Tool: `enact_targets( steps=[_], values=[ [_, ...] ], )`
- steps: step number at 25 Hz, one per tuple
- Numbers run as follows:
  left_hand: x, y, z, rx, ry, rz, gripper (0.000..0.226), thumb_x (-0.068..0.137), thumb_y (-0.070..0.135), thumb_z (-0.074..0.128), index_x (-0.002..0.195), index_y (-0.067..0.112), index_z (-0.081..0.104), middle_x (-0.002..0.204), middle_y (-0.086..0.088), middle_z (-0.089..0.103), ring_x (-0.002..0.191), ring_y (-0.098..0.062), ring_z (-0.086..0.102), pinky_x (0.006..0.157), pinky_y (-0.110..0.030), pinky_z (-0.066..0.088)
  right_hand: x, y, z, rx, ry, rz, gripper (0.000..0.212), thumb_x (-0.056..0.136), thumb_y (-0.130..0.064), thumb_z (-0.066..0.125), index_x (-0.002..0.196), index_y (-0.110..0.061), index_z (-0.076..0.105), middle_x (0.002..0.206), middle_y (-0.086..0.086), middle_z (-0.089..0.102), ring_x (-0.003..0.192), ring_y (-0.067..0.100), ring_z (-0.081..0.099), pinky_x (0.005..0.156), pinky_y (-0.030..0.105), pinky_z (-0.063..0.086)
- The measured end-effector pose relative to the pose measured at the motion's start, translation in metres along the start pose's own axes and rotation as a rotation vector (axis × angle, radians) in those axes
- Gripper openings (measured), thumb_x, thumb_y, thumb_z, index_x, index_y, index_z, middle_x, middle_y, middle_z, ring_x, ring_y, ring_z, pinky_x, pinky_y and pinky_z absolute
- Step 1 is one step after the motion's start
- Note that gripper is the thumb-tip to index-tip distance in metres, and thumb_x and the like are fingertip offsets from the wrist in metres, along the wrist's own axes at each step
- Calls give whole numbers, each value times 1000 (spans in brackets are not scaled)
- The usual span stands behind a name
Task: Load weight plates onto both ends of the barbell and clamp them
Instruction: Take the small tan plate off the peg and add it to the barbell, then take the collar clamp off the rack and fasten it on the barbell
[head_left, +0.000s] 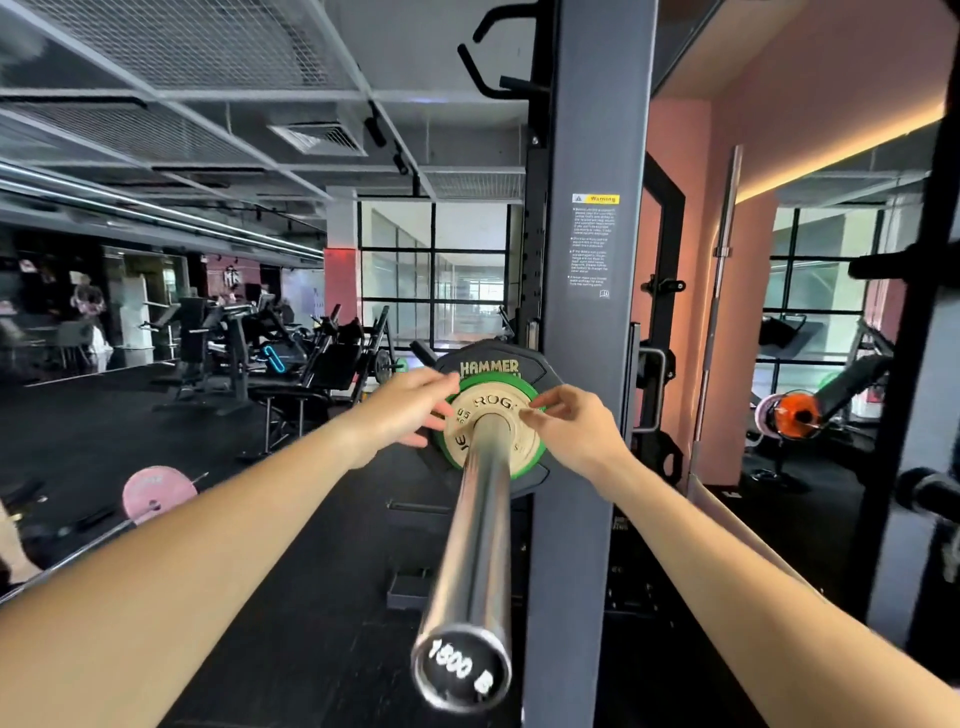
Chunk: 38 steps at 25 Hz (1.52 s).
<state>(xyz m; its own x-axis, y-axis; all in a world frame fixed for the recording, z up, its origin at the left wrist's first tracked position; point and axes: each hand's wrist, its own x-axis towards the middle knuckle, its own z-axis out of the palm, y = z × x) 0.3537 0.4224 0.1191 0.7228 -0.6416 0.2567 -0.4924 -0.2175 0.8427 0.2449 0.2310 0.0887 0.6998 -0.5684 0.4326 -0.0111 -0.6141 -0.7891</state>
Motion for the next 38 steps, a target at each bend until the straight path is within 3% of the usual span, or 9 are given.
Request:
enact_targets(
  steps=[4, 9, 12, 17, 23, 28, 32, 38],
  values=[
    [-36, 51, -7, 81, 1, 119, 30, 103, 46, 48, 114, 24, 66, 110, -1, 68, 102, -14, 66, 82, -32, 55, -35, -37, -44, -55, 15, -85, 11, 86, -34, 74, 90, -25, 71, 88, -6, 72, 84, 13, 66, 71, 24, 46],
    [-76, 104, 25, 54, -44, 196, 37, 103, 47, 47, 108, 19, 70, 106, -4, 70, 98, -20, 69, 87, -39, 56, -92, -47, -118, -148, 34, -69, 19, 86, -37, 73, 100, -23, 73, 99, -6, 73, 86, 12, 68, 67, 21, 50],
    [-90, 128, 61, 52, -83, 243, 32, 101, 48, 49, 97, 24, 70, 99, -1, 70, 89, -17, 68, 76, -34, 55, -123, -39, -169, -205, 45, -28, 18, 86, -35, 72, 100, -23, 74, 97, -2, 74, 88, 17, 70, 76, 29, 55],
    [-109, 164, 142, 31, -200, 250, 35, 103, 46, 48, 100, 19, 70, 94, -1, 66, 87, -18, 64, 77, -34, 52, -166, -12, -250, -263, 100, 5, 16, 88, -32, 70, 100, -23, 75, 94, -7, 71, 82, 12, 64, 68, 21, 47],
    [-111, 209, 245, 63, -283, 307, 33, 101, 48, 49, 102, 23, 71, 102, -2, 70, 93, -18, 69, 84, -36, 57, -196, 35, -352, -330, 130, 0, 17, 85, -37, 74, 97, -24, 75, 95, -9, 71, 85, 12, 68, 74, 26, 52],
    [-104, 269, 344, 40, -305, 328, 32, 102, 46, 50, 106, 22, 70, 104, -3, 70, 99, -19, 70, 90, -41, 58, -208, 86, -464, -356, 174, 69, 26, 85, -38, 75, 108, -26, 73, 105, -1, 74, 93, 19, 71, 87, 33, 57],
    [-91, 306, 406, -10, -281, 307, 26, 100, 46, 52, 103, 27, 69, 102, -3, 71, 94, -20, 70, 84, -39, 59, -207, 118, -537, -325, 188, 70, 21, 88, -34, 72, 108, -26, 73, 105, -5, 74, 90, 15, 71, 77, 24, 53],
    [-66, 333, 448, 0, -270, 300, 25, 101, 44, 53, 108, 25, 66, 104, -4, 70, 97, -21, 70, 86, -41, 59, -184, 158, -581, -275, 186, 78, 22, 86, -36, 71, 107, -29, 72, 100, -6, 75, 84, 14, 74, 73, 27, 58]
  ],
)
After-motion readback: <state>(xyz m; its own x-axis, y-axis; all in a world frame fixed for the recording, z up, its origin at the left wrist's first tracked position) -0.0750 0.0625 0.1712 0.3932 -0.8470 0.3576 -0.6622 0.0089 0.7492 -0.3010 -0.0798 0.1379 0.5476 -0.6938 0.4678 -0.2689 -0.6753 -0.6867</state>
